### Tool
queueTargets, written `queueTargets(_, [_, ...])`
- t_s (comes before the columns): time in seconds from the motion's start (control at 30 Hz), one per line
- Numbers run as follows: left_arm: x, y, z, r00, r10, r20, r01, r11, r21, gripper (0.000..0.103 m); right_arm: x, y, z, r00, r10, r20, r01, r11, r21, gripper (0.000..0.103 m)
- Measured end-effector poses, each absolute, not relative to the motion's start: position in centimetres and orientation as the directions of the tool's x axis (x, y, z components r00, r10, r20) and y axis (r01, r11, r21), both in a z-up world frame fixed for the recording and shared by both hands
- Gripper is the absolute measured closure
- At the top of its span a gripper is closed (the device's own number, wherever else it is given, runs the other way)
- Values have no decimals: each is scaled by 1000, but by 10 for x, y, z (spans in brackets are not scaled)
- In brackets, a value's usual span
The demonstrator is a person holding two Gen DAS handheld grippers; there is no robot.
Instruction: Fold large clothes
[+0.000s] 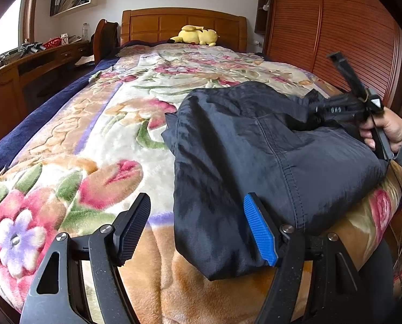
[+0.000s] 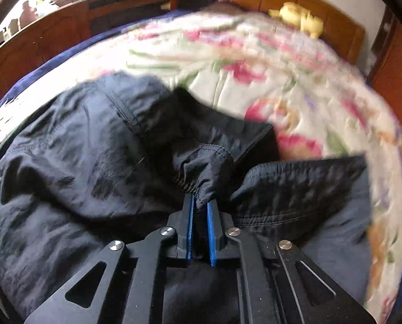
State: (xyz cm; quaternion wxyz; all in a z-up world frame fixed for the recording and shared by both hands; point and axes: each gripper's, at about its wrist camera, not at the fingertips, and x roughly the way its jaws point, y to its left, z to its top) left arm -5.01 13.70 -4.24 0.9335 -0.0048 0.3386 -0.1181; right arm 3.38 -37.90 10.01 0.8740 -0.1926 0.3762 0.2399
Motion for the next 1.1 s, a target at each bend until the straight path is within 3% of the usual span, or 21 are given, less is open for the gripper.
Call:
queueTargets(0.2, [-51,134,-40,761,-207,-615,206,976,-73,30,32,-382,153,783,303,-543,-467,863,-192,96])
queueTargets(0.27, [-52,133,-39,765,-201,-612,203,977,-67,30,43,-375,154,798,271,-538,-432,880,-198,92])
queueTargets(0.3, [-53,132,-39,765,-201,-612,203,977,-66,30,51,-369,150,781,262,-567,-439,876,-200,85])
queueTargets(0.37, [-56,132,-39,766,-199,-611,202,977,-64,30,70,-359,134,714,212,-667,-440,877,-191,58])
queueTargets(0.43, [-59,132,-39,768,-198,-609,203,977,-63,30,72,-360,129,717,205,-667,-430,882,-191,43])
queueTargets(0.47, [-61,133,-39,769,-197,-608,201,978,-63,30,68,-364,129,724,214,-656,-430,884,-185,40])
queueTargets(0.6, [-69,137,-38,769,-201,-607,199,977,-72,30,48,-387,129,716,239,-655,-436,887,-153,40])
queueTargets(0.83, [-78,141,-38,773,-190,-605,186,980,-71,30,14,-440,148,768,169,-618,-396,883,-250,40])
queueTargets(0.97, [-77,141,-38,773,-181,-608,167,983,-80,30,51,-480,145,756,99,-647,-301,931,-208,40])
queueTargets(1.1, [-77,139,-38,774,-164,-611,152,986,-72,30,100,-502,118,667,83,-741,-259,958,-125,40])
